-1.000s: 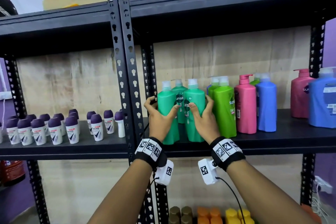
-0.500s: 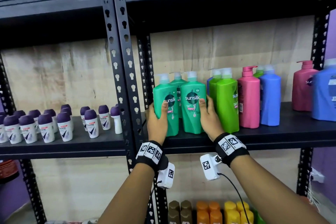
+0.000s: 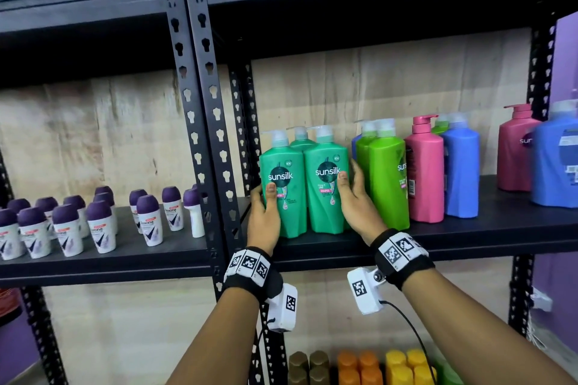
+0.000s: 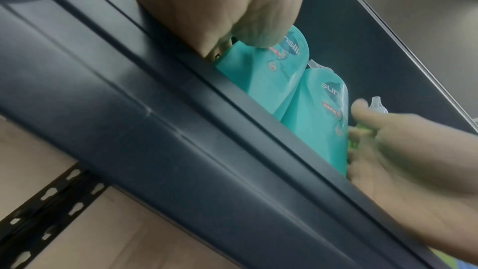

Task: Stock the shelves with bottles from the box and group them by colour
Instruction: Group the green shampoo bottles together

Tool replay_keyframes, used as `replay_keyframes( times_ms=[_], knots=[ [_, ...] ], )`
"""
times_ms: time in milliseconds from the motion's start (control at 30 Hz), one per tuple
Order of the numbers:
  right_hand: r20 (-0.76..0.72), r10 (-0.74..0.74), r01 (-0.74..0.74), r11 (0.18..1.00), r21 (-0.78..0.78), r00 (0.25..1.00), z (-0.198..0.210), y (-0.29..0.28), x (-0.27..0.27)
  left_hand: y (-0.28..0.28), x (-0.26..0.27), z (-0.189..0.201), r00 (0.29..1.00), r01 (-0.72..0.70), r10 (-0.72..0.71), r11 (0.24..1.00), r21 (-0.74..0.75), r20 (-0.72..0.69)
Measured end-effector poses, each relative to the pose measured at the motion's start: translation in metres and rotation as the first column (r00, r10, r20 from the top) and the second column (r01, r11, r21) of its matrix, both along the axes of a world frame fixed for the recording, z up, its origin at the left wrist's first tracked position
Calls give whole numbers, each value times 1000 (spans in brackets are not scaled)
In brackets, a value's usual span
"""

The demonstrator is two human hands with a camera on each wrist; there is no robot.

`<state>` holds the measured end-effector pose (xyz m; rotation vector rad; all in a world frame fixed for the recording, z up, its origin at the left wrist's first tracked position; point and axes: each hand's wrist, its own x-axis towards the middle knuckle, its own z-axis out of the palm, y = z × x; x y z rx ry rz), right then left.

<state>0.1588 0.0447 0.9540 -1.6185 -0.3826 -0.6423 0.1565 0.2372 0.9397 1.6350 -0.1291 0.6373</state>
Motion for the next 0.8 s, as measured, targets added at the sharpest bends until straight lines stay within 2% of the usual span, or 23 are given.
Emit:
replay_keyframes(
  times_ms=[100, 167, 267, 367, 433, 500, 633, 800],
  knots=[
    [187, -86, 110, 986, -124, 979, 25, 4, -7, -1, 2, -1, 999, -34, 33, 998, 45, 1],
    [237, -139, 181, 970, -164, 962, 52, 10, -4, -1, 3, -3, 999, -49, 49, 997, 58, -5],
    [200, -183, 227, 947, -226, 963, 100, 12, 9, 0, 5, -4, 998, -56, 56, 996, 70, -7],
    [117, -154, 190, 874, -446, 981, 132, 12, 23, 2, 6, -4, 999, -44, 45, 997, 64, -10],
    [76, -80, 107, 853, -511, 994, 139, 13, 29, 1, 7, -5, 999, -42, 43, 997, 63, -7],
    [74, -28, 62, 861, -505, 997, 138, 12, 33, 1, 8, -5, 999, -41, 41, 998, 53, 0],
    [138, -22, 88, 865, -494, 990, 132, 10, 30, 1, 10, -6, 999, -33, 33, 999, 38, -4],
    [144, -42, 112, 842, -527, 989, 132, 10, 28, 1, 9, -7, 999, -51, 51, 997, 54, -8]
  ],
)
